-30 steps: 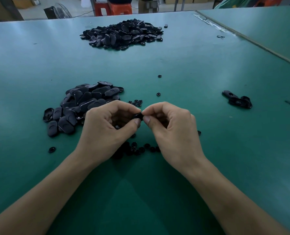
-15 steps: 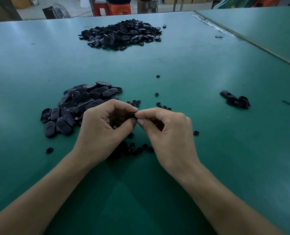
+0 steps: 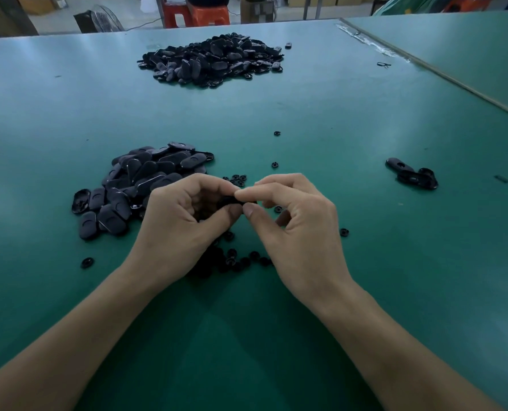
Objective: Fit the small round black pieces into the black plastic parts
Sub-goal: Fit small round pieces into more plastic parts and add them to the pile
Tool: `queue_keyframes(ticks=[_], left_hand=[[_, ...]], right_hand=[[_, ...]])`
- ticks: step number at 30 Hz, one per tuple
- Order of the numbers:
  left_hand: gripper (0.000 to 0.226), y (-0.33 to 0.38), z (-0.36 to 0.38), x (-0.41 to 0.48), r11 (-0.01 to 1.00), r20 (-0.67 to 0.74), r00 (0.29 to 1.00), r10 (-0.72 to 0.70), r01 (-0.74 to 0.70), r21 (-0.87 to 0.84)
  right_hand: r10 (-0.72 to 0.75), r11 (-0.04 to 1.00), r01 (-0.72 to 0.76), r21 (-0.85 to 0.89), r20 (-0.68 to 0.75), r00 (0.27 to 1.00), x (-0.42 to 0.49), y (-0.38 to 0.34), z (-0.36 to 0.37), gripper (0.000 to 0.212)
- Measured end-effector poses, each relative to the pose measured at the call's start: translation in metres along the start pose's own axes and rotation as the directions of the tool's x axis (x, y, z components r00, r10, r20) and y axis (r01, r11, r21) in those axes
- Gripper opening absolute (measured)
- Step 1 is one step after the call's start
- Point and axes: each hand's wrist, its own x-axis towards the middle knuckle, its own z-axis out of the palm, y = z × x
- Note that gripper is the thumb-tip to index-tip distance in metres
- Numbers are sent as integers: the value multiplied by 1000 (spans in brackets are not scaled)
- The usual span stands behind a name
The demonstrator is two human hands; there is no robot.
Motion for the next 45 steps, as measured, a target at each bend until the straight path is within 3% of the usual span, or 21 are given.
queue_keyframes(ticks=[8, 19, 32, 45], left_hand=[[25, -1, -3, 0, 999, 4, 999, -48, 48, -18], [21, -1, -2, 0, 995, 10, 996, -85, 86, -50], [22, 0, -1, 0, 997, -7, 997, -72, 72, 11], [28, 0, -3, -2, 999, -43, 999, 1, 1, 53]], right_hand=[[143, 977, -159, 140, 119, 983, 6, 6, -8, 19], [41, 999, -40, -7, 229, 973, 10, 6, -17, 15], [132, 991, -129, -26, 177, 975, 8, 4, -10, 14], [91, 994, -99, 36, 175, 980, 8, 2, -12, 17]])
